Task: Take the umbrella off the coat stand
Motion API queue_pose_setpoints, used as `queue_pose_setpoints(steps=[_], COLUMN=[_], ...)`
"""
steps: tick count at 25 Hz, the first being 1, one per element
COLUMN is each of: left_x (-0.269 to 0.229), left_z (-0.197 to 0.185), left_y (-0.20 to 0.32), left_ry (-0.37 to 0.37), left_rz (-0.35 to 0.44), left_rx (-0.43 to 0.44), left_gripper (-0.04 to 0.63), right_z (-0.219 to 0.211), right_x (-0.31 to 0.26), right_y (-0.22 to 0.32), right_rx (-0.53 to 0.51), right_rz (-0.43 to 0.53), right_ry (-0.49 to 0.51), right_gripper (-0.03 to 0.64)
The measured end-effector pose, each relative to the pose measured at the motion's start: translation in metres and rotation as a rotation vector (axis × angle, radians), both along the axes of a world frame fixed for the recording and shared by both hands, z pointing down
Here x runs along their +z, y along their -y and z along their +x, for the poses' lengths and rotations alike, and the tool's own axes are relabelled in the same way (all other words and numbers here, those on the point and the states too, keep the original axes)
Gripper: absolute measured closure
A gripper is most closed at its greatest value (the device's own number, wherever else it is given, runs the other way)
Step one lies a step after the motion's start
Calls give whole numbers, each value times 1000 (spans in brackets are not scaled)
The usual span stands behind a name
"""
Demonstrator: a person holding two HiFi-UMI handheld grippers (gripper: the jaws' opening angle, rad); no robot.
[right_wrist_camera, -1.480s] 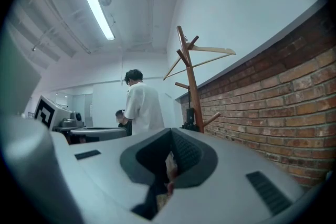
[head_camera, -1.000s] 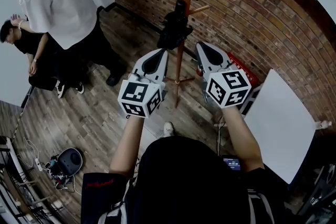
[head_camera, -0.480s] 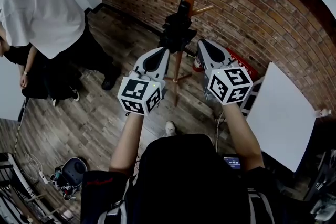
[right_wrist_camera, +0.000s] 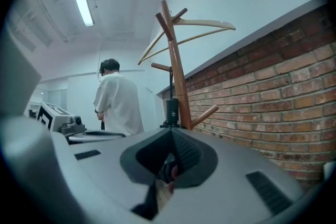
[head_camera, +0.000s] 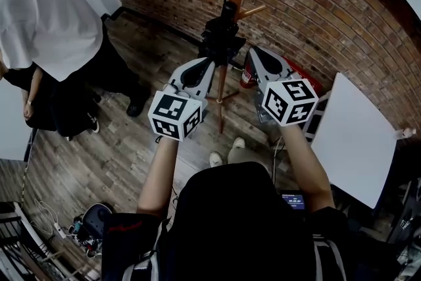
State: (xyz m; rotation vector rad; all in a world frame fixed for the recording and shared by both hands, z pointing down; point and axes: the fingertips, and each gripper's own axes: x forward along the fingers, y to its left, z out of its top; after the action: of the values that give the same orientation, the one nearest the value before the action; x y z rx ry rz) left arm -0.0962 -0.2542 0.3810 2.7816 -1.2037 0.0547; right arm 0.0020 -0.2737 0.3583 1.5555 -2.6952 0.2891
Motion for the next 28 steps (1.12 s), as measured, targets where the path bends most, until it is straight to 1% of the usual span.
queue_pose_setpoints(steps=[5,10,11,13,17,19,21,23,25,26,28], left_x=[1,7,8,12,17,19,21,23,24,25,30], left_z=[-1,-1,-1,1,5,9,13,15,18,19,22], left_y=[11,23,25,29,35,38,42,47,51,53,55], left_ry=[-27,-20,-24,-27,-5,10,18,1,-33,-43,-39], left_rz=[-3,-20,-27,-39,-40,-35,-32,-38,-48,-53,-60], left_rx=[-8,-12,-8,8,39,63,73,73,72,73,74], left_gripper=[577,575,563,455,378,289,218,169,109,88,63], right_z=[5,5,5,4,5,4,5,6,8,10,12], right_x=[0,-3,-3,-3,-5,-6,-6,-5,-3,-2,0], right_y=[6,17,19,23,32,36,39,43,45,46,48], right_rx=[0,-10,-13,-20,-28,-32,-35,-34,-34,-34,-34], right_rz=[0,1,2,2,2,3,2,-2,-7,-9,-14], right_ry=[2,6,5,3,2,4,8,13,15,16,18], right_gripper=[588,588,588,588,588,588,588,588,588,588,588])
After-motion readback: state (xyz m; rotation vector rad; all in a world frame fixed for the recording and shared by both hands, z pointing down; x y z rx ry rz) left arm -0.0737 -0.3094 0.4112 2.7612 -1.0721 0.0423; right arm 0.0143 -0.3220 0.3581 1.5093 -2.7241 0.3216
